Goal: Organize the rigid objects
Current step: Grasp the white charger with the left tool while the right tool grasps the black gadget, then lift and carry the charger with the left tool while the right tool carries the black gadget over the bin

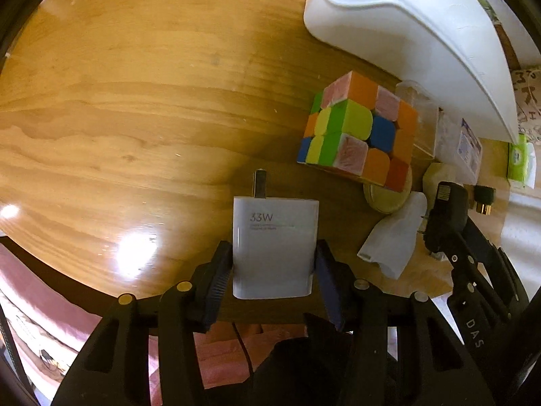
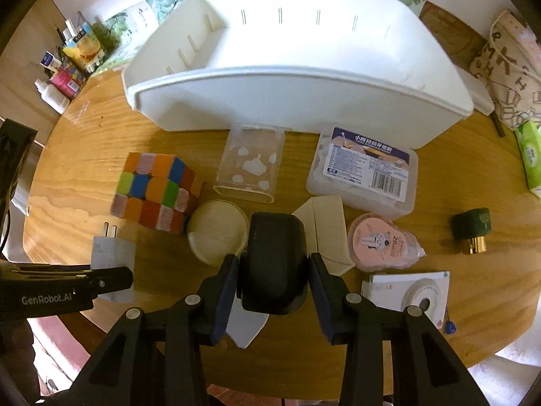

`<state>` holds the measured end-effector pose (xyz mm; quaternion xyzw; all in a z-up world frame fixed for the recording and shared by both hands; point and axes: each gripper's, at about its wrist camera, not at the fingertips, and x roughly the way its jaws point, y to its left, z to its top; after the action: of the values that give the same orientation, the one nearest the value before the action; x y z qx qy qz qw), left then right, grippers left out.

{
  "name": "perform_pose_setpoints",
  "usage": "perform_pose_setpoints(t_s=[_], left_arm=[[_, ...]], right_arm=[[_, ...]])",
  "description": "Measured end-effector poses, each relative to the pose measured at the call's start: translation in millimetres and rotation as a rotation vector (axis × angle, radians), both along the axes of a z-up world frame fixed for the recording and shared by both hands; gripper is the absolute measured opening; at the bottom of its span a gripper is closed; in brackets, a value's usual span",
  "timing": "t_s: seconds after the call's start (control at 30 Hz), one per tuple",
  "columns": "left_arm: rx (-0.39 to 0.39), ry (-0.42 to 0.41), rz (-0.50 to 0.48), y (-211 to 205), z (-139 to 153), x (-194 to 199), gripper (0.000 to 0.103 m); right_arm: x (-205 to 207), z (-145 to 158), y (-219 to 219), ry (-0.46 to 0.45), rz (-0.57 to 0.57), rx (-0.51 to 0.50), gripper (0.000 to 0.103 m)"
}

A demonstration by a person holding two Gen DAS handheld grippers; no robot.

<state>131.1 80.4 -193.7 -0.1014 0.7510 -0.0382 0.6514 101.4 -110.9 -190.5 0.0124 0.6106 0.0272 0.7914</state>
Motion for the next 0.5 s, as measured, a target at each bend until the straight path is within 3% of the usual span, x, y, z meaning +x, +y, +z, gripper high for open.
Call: perform_pose_setpoints(t_s=[0.5], left_arm=[[0.029,-0.207,-0.06,-3.9,88.5,6.5,0.05]], right_arm=[[-14.2,71.3,-4.6,-0.206,0.008,-0.009,0.042]])
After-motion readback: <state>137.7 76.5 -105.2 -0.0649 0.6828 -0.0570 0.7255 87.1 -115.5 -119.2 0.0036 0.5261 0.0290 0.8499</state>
